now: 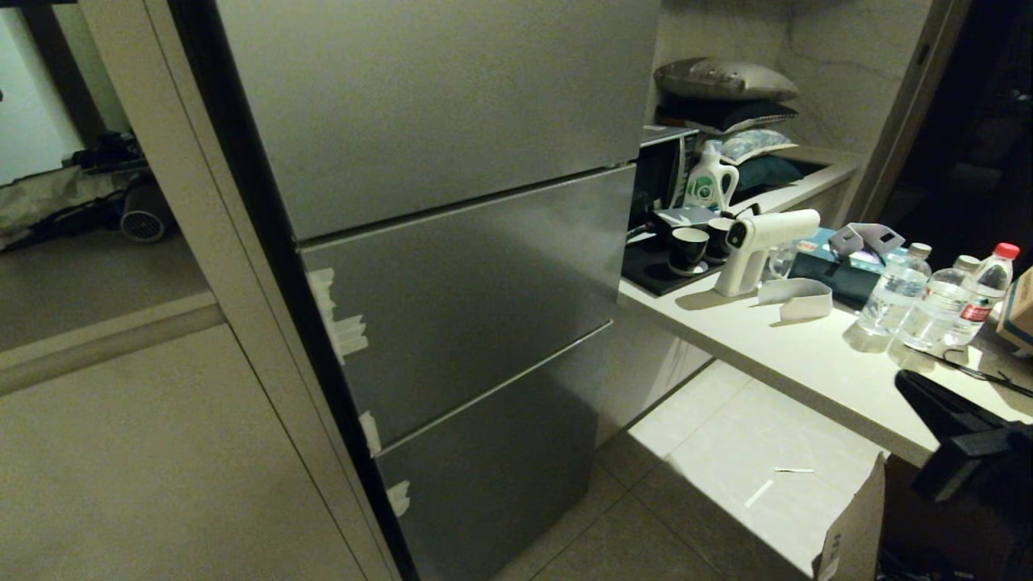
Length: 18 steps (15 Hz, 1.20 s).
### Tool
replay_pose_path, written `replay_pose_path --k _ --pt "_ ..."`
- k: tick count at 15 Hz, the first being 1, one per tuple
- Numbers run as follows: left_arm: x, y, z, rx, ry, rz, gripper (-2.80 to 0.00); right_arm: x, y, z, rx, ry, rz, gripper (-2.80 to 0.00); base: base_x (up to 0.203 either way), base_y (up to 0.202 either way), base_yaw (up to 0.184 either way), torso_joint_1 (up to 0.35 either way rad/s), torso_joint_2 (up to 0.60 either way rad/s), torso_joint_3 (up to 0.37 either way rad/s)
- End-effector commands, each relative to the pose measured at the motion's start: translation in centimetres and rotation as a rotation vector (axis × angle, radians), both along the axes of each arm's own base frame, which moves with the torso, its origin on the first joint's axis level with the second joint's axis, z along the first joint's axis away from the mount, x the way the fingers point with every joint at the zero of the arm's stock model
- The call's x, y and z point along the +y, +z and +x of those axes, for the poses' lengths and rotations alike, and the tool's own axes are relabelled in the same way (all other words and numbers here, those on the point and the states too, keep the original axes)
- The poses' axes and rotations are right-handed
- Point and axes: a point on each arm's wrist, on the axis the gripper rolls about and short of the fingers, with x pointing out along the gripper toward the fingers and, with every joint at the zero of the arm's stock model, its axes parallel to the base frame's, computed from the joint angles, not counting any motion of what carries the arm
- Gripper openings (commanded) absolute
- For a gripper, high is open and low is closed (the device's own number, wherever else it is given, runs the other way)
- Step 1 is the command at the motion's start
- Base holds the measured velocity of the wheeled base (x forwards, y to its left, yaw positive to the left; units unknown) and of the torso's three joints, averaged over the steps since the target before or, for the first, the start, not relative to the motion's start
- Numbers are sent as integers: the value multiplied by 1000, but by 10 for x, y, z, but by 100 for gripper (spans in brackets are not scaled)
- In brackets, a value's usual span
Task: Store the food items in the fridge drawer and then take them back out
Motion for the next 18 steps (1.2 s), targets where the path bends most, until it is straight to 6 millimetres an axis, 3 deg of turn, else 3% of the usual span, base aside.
replay_pose_path --k 1,3,5,10,13,18 --pt "0 0 0 3 2 0 -280 -33 1 -54 -56 -46 10 -280 0 0 0 0 0 0" --pt "0 0 0 3 0 0 -280 -45 -18 -91 -30 -56 -7 -280 0 0 0 0 0 0" --pt "0 0 0 3 0 -2 -280 -50 -42 -115 -20 -67 -10 -280 0 0 0 0 0 0" --pt "0 0 0 3 2 -1 -280 -47 -86 -124 209 -20 -107 -280 0 0 0 0 0 0" --pt "0 0 0 3 2 -5 -280 -47 -92 -141 29 -28 -103 -280 0 0 0 0 0 0" --pt "0 0 0 3 1 -5 -280 -47 -94 -142 17 -30 -65 -280 0 0 0 0 0 0"
